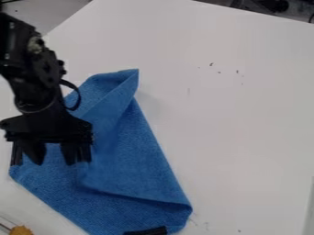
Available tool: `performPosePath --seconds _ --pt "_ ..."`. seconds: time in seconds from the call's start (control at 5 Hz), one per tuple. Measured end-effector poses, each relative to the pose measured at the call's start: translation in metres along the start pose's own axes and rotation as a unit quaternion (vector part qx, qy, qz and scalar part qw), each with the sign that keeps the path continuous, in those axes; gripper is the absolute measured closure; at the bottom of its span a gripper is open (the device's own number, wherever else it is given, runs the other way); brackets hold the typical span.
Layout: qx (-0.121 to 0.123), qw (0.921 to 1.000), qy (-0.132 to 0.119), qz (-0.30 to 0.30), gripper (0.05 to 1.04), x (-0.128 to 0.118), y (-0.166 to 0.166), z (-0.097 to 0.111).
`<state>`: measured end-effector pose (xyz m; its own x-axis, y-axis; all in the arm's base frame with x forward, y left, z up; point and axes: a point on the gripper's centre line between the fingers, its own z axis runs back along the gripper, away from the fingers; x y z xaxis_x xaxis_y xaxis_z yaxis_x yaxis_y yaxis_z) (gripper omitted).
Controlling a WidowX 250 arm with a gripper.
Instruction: Fold the cloth from top right to bottom left
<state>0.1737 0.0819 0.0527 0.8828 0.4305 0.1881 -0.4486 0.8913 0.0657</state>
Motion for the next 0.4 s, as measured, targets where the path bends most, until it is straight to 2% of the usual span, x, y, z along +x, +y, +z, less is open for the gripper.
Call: performPosePath --seconds 0.2,0.4 --pt "-0.006 0.9993 0.007 -0.037 0.088 -0.0053 0.0037 0.003" --pt "-0.005 0.9945 0.027 -0.101 0.081 -0.0055 0.0044 0.0026"
